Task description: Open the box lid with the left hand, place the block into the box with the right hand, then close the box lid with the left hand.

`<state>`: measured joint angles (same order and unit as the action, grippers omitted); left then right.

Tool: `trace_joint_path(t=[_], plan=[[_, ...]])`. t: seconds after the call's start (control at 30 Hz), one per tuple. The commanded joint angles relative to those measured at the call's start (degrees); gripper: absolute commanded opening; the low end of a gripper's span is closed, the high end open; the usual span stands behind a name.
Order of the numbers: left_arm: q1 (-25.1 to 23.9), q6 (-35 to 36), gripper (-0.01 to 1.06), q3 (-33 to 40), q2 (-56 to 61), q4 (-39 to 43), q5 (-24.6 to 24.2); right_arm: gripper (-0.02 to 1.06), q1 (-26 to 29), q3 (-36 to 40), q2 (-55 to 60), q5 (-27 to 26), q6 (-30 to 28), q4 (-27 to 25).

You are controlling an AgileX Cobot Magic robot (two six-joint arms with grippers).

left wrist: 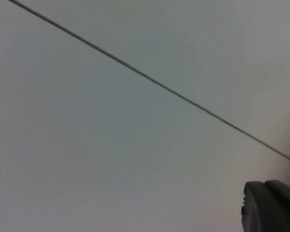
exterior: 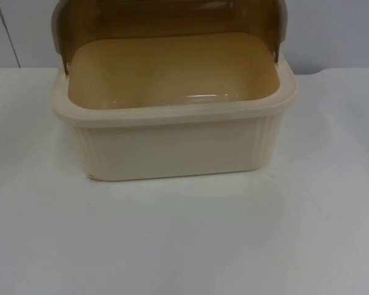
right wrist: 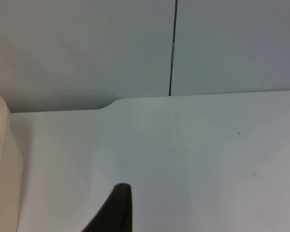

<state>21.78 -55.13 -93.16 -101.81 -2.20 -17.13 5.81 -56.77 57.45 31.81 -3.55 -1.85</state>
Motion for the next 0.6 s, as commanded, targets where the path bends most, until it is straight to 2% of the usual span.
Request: trace_joint_path(t=[0.0,0.07,0.13,0.17,0.2,0.23,0.3,0.57], plan=[[0.3,0.6,0.00,-0.6,0.0,-3.0,0.9,1.04,0.2,0.3,0.0,-0.6,0.0,0.2],[0.3,-4.1,0.00,-0.8,-0.6,-6.6,-0.6,1.04,0.2,0.3,0.0,-0.9,0.0,0.2],[0.1,-10.1,0.00,-2.2,-2.4,-10.5,-8.1,1.04,-0.3,0.3,0.0,-1.5,0.2,0.3],[0.1,-10.1,0.00,-2.2,-2.4,-10.5,-8.1,1.04,-0.3,0.3,0.0,-1.5,0.2,0.3],[0.1,-14.4,0.00,-3.3,-3.7,-13.9,-12.6,1.04,-0.9,0.3,0.0,-1.8,0.2,0.3],[-0.3,-17.8,0.00,-3.9,-4.6,-18.0,-13.8,1.04,-1.7,0.3,0.0,-1.7,0.2,0.3],[-0.6,-20.6,0.00,-4.8,-6.3,-22.9,-12.8,1.04,-2.8,0.3,0.2,-1.7,0.2,0.4],[-0.6,-20.6,0.00,-7.5,-9.2,-22.2,-12.3,1.04,-3.2,0.3,0.5,-1.2,0.2,0.8]])
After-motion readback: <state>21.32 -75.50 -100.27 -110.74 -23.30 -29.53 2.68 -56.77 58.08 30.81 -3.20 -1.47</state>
